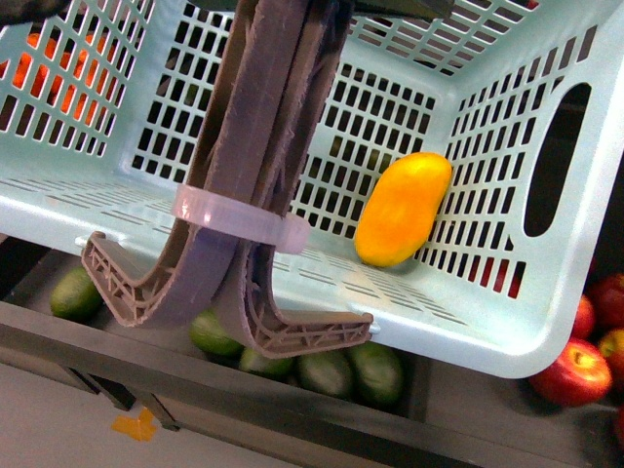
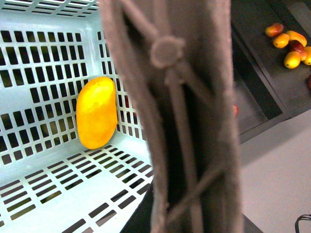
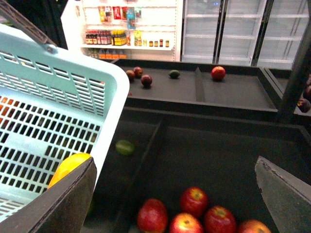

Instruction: Pick mango and avocado into basket

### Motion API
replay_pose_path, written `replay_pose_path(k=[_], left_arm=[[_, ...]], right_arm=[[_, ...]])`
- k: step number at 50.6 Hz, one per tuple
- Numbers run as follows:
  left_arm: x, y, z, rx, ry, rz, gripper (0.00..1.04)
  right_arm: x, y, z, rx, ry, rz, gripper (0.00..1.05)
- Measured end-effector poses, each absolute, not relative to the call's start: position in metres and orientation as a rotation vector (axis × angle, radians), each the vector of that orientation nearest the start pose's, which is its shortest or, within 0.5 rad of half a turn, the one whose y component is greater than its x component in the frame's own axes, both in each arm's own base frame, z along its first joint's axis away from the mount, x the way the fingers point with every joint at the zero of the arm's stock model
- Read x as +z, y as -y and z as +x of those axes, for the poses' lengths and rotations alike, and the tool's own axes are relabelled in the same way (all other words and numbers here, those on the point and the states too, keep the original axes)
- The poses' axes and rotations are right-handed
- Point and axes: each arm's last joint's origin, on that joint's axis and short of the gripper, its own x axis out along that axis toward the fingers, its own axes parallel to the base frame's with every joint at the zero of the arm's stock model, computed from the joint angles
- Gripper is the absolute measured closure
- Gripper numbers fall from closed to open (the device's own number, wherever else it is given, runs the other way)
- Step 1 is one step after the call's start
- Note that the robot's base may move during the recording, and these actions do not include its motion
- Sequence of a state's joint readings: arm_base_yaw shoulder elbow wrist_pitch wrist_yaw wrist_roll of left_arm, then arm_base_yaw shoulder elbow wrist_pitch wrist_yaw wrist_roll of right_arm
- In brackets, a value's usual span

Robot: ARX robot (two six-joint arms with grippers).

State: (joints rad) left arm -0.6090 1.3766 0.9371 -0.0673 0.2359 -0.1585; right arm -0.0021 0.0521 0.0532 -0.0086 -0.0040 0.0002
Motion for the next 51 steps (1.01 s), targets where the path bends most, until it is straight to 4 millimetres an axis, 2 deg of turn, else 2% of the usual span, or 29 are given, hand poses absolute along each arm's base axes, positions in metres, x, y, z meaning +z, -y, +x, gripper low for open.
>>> replay_pose_path(k=[51], left_arm=[[0.2654, 0.1738, 0.2452, -0.743, -0.575, -0.050, 0.99]], right_arm=[[0.1765, 0.0000, 0.0981, 0.005, -0.009, 0.000, 0.08]])
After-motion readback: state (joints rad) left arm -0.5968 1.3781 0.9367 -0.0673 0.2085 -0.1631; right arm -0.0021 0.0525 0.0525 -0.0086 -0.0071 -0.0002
